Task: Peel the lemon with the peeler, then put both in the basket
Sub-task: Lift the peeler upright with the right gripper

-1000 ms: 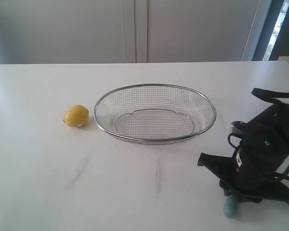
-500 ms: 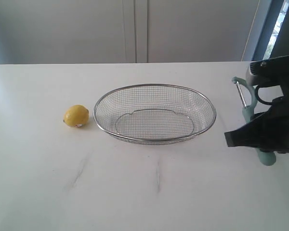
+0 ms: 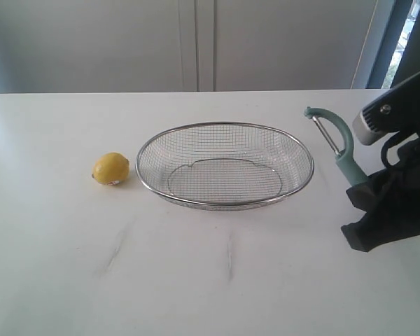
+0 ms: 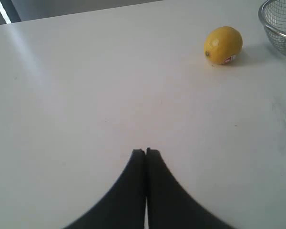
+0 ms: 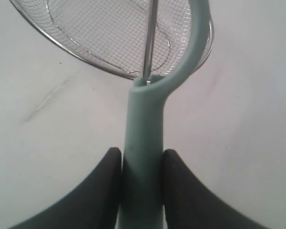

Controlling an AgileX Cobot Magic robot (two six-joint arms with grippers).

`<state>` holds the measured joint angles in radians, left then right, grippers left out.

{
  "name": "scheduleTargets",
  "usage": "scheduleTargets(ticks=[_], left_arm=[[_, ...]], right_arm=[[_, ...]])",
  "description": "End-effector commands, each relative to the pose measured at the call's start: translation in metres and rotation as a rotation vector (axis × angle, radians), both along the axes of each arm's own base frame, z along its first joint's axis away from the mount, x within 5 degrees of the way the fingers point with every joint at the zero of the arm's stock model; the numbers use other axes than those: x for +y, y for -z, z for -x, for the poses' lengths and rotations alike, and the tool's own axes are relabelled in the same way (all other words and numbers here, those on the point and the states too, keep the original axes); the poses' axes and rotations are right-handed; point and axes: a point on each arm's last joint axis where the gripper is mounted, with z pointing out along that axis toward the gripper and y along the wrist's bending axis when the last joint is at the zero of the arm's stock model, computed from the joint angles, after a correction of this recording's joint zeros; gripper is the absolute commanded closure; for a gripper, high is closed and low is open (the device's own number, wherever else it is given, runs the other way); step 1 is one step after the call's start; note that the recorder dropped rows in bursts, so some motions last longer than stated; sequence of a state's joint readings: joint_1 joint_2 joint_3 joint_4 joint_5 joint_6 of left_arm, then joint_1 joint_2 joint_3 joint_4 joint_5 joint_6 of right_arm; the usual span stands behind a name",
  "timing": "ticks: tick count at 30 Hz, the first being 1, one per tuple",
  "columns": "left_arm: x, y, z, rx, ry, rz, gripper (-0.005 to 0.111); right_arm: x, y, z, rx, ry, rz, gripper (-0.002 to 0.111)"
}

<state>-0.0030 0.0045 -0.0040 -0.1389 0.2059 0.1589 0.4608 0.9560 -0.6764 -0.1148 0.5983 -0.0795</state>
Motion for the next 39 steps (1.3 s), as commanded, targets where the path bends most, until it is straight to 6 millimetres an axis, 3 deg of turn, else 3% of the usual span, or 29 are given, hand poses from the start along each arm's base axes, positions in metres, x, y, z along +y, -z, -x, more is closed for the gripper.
scheduleTargets(ticks=[1, 27, 39], left_arm=[[0.0, 0.0009, 0.0001, -0.002, -0.002, 0.006, 0.107], [0.0, 0.0006, 0.0, -0.005, -0.003, 0.006, 0.107], [0.0017, -0.0087, -0.0027, -0.11, -0.028, 0.028, 0.107]], right_arm=[[-0.0002, -0.0012, 0.0006, -0.014, 0.006, -0.022, 0.108], [0.0, -0.0012, 0.0007, -0.013, 0.008, -0.027, 0.108], [0.0001, -0.0014, 0.0005, -0.015, 0.007, -0.028, 0.108]])
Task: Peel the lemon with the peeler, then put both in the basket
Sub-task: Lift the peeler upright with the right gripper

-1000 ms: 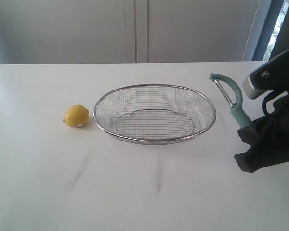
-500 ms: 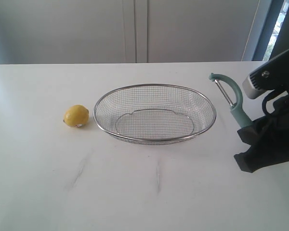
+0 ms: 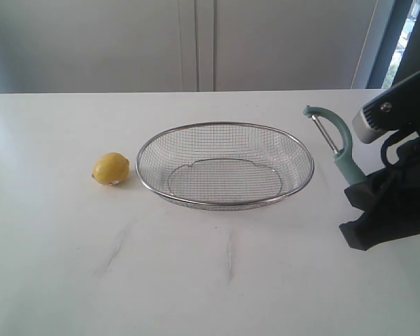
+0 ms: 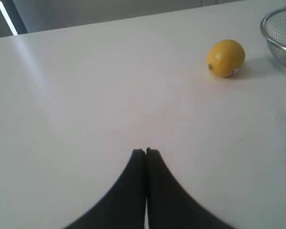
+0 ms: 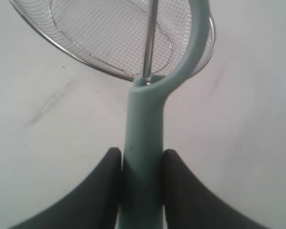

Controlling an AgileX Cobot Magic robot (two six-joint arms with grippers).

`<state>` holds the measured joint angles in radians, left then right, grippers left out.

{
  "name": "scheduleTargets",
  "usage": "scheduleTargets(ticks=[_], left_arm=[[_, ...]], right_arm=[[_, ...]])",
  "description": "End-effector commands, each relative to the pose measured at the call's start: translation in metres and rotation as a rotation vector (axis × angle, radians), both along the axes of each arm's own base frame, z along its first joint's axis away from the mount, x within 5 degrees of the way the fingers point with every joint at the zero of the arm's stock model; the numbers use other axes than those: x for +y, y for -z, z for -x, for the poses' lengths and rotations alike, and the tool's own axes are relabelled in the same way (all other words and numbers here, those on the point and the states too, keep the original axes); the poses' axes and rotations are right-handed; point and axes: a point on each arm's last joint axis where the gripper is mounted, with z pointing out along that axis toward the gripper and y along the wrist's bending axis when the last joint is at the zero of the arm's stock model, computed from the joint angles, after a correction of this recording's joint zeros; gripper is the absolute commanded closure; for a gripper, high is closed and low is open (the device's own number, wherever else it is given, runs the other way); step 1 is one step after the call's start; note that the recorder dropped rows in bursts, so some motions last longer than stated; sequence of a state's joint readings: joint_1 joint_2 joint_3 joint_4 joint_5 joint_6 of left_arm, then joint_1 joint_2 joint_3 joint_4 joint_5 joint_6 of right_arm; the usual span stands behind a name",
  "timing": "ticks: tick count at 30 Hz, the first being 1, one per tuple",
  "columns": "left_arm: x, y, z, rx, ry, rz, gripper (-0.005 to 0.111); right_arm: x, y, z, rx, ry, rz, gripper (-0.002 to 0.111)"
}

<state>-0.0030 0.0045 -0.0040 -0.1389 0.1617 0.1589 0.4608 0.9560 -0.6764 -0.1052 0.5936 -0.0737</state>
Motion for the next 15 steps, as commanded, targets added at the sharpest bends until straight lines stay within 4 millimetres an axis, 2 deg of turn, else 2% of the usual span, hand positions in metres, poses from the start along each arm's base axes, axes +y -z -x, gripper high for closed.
scheduleTargets(ticks=[1, 12, 15], left_arm=[[0.001, -0.007, -0.002, -0.087, -0.023, 0.031, 0.107], [0.008, -0.037, -0.003, -0.42, -0.096, 0.064, 0.107], [0.009, -0.039, -0.003, -0.443, -0.109, 0.195, 0.107]], right_arm=[[-0.001, -0.001, 0.001, -0.017, 0.002, -0.013, 0.108], [0.0, -0.001, 0.001, -0.007, 0.006, -0.033, 0.108], [0.001, -0.001, 0.001, -0.006, 0.007, -0.034, 0.108]])
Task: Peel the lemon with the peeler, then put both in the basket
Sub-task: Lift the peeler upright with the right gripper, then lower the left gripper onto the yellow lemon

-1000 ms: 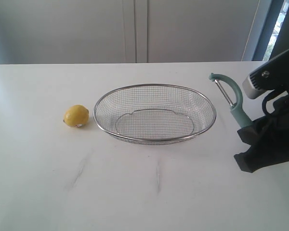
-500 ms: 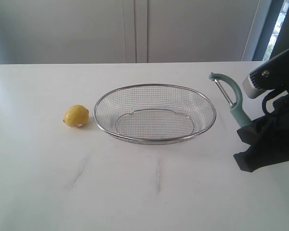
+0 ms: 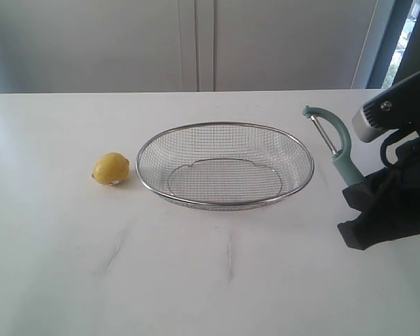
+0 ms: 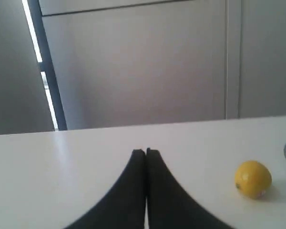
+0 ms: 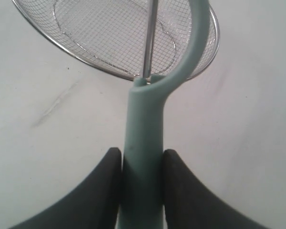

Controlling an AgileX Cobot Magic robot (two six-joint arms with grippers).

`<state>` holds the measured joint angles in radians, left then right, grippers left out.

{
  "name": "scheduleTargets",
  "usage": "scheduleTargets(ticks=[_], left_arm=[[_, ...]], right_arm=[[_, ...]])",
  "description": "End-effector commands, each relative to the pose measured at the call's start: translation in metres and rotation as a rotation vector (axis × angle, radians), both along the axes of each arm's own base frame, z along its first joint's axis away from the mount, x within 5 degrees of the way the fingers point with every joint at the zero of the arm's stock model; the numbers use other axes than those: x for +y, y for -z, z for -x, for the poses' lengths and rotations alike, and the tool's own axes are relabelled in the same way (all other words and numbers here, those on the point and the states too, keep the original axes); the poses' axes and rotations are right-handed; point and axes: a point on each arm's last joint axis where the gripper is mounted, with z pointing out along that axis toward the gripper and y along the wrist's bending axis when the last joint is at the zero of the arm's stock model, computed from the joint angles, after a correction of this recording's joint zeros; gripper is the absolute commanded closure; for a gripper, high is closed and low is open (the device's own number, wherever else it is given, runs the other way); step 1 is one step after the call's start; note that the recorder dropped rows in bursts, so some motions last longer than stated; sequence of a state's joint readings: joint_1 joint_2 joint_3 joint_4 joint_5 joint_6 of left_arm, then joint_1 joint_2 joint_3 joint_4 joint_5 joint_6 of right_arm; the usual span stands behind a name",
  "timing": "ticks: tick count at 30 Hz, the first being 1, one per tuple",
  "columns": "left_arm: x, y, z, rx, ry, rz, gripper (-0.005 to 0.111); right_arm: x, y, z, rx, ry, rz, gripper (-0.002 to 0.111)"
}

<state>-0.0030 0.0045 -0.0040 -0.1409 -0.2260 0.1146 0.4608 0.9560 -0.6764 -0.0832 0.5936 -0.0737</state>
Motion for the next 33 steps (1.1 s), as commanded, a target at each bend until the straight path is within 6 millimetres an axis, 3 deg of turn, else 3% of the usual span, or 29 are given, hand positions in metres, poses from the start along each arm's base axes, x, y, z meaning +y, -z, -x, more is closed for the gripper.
scheduleTargets(ticks=[1, 6, 11, 15, 23, 33], left_arm=[[0.002, -0.005, 0.001, -0.072, 0.006, 0.182, 0.107], [0.001, -0.003, 0.001, -0.052, 0.032, 0.378, 0.107], [-0.002, 0.009, 0.0, 0.09, 0.049, 0.629, 0.107], [-0.001, 0.005, 0.0, 0.039, 0.054, 0.635, 0.107], [0.006, -0.023, 0.006, -0.292, 0.085, 0.626, 0.107], [0.007, -0.035, 0.002, -0.321, 0.08, 0.635, 0.107]], right_arm=[[0.0, -0.001, 0.001, -0.016, 0.003, -0.015, 0.108], [-0.001, -0.001, 0.001, -0.014, 0.003, -0.014, 0.108], [-0.001, -0.001, 0.001, -0.014, 0.003, -0.014, 0.108], [0.0, -0.001, 0.001, -0.006, 0.014, -0.027, 0.108], [0.0, -0.001, 0.001, 0.005, 0.031, -0.052, 0.108], [0.005, -0.001, 0.004, 0.056, 0.054, -0.152, 0.108]])
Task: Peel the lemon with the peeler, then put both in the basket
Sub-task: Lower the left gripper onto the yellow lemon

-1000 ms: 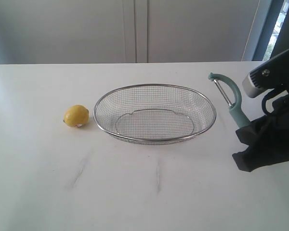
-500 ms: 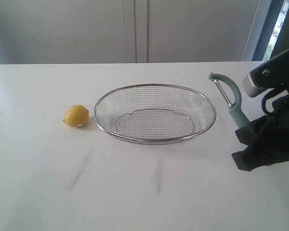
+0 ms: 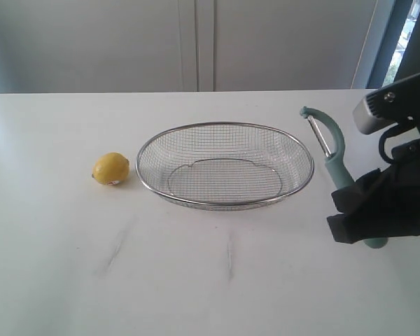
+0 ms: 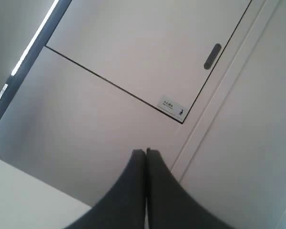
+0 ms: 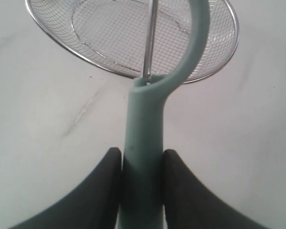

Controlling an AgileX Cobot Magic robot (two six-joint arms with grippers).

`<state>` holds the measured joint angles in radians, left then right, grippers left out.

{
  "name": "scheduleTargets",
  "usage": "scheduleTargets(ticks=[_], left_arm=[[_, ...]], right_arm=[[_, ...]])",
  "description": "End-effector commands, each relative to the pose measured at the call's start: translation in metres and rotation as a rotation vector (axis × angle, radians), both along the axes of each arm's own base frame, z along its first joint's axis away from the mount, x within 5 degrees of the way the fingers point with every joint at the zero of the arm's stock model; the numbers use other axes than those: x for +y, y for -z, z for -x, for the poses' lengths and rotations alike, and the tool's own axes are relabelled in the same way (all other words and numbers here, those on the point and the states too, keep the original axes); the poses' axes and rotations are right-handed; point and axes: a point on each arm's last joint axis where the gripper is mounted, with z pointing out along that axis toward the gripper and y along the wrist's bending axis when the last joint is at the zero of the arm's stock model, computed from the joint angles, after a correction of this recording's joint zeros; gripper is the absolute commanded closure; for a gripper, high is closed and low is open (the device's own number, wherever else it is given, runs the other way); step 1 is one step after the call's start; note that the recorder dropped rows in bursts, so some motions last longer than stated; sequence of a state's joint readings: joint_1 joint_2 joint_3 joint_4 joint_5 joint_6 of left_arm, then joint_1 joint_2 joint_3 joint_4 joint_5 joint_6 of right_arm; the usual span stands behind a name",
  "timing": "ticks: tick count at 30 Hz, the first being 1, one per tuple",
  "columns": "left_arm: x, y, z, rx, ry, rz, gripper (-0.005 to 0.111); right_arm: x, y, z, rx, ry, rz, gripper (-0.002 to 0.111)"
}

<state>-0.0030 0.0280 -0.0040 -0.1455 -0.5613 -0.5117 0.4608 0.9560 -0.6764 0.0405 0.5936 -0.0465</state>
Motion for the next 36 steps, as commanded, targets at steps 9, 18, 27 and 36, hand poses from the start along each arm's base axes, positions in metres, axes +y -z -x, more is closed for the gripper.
scheduleTargets(ticks=[9, 18, 27, 36], left_arm=[[-0.007, -0.055, -0.045, 0.137, -0.014, -0.287, 0.107], [-0.04, -0.048, -0.109, 0.309, 0.203, -0.548, 0.107], [-0.094, -0.054, -0.203, 1.022, 0.44, -1.188, 0.107], [-0.137, -0.043, -0.313, 1.433, 0.902, -1.342, 0.107]], right_arm=[[0.0, -0.001, 0.001, -0.005, 0.013, -0.027, 0.108], [0.0, -0.001, 0.001, -0.005, 0.013, -0.027, 0.108], [0.0, -0.001, 0.001, -0.008, 0.013, -0.028, 0.108], [0.0, -0.001, 0.001, -0.01, 0.013, -0.029, 0.108]])
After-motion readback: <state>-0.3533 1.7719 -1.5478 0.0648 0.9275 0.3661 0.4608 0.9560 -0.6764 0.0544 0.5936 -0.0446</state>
